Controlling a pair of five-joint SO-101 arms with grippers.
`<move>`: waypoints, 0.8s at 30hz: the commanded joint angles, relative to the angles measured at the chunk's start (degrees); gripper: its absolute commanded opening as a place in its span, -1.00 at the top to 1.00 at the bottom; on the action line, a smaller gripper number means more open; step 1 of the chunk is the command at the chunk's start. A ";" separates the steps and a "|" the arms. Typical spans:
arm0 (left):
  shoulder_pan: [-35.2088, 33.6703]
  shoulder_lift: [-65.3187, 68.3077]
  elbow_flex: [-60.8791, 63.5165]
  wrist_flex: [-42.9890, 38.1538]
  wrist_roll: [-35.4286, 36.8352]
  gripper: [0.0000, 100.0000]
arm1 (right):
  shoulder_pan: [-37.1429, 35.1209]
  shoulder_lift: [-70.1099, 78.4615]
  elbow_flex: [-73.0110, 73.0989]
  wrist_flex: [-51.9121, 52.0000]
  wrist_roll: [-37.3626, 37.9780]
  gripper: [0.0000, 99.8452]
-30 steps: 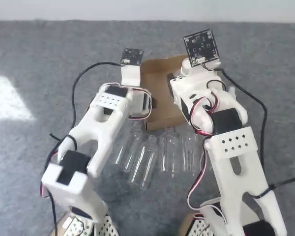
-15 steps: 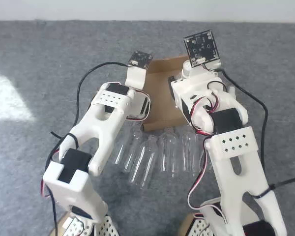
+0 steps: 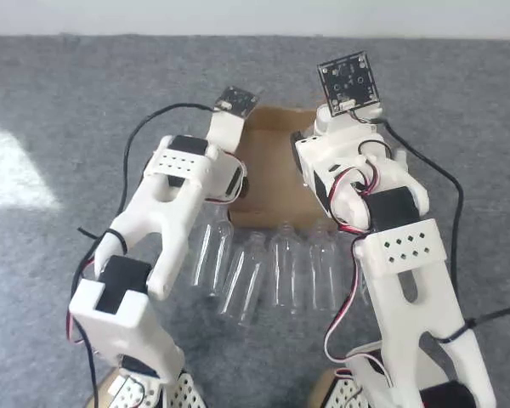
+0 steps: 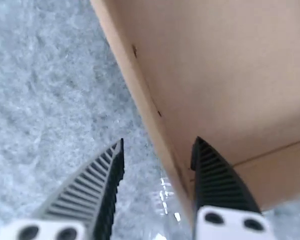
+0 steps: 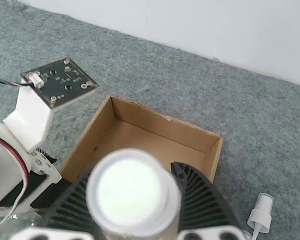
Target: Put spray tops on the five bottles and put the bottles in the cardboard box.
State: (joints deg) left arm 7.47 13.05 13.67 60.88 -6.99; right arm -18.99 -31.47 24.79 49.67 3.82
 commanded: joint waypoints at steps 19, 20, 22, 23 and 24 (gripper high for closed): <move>-21.71 -47.56 16.84 6.33 9.32 0.56 | -0.66 13.85 -4.22 -18.86 0.35 0.99; -23.65 -51.16 20.97 5.54 9.32 0.56 | -1.19 15.78 -4.31 -21.05 0.35 0.99; -26.73 -58.11 29.05 4.13 9.05 0.55 | -1.80 19.74 -5.71 -23.25 0.35 0.99; -27.78 -61.54 33.10 3.60 8.18 0.55 | -2.07 21.93 -7.03 -23.60 0.35 0.99; -28.48 -64.79 37.05 3.08 6.77 0.55 | -2.24 24.04 -8.62 -23.69 0.26 0.99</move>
State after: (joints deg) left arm -17.05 -37.14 37.58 67.03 1.71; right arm -20.04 -12.57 24.53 29.80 3.82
